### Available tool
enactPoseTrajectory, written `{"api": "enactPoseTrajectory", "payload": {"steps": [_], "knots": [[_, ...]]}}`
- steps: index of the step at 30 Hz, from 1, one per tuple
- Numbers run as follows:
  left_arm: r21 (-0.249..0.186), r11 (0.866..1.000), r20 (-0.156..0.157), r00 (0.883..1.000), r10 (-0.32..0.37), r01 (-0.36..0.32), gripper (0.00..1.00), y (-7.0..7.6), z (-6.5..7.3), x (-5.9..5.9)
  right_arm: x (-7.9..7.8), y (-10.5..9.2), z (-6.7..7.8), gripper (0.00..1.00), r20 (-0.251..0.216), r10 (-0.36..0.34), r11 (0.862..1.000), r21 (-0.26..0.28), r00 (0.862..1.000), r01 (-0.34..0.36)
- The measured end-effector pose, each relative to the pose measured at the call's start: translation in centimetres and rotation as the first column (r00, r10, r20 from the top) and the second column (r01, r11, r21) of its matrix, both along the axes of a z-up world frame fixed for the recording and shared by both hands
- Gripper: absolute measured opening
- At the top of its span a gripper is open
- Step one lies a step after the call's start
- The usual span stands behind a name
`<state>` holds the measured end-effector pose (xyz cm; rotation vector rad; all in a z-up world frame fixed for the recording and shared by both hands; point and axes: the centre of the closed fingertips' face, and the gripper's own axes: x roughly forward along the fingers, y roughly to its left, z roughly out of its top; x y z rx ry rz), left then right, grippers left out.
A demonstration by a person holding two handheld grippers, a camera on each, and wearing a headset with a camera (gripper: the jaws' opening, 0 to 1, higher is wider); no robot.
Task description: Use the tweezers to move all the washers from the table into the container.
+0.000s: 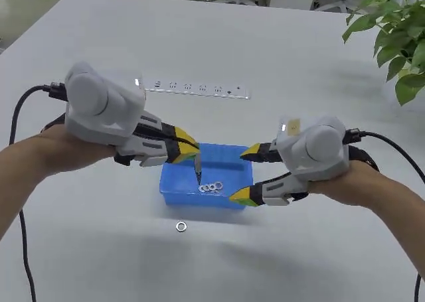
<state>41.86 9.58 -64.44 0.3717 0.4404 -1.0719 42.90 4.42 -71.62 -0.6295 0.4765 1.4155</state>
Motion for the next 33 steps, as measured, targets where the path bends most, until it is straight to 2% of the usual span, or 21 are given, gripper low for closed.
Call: {"api": "enactPoseTrajectory", "payload": {"steps": [8,14,17,33], "knots": [[0.011,1.0,-0.005,1.0,0.004,-0.004,0.05,0.6,0.5,-1.0,-0.7,-0.8,0.0,0.6,-0.03,-0.051,0.998,0.023,0.998,0.051],[0.015,1.0,-0.013,1.0,0.012,-0.012,0.05,1.1,0.6,-1.9,-1.0,-1.4,-0.1,0.68,-0.029,-0.083,0.996,0.042,0.996,0.084],[0.016,1.0,-0.014,1.0,0.014,-0.014,0.05,1.3,0.6,-2.4,-1.4,-1.6,-0.1,0.7,-0.047,-0.099,0.993,0.056,0.994,0.101],[0.017,1.0,-0.047,0.999,0.02,-0.02,0.05,1.1,-1.5,-4.9,-2.8,-2.0,-0.3,0.85,-0.081,-0.143,0.985,0.087,0.986,0.15]]}}
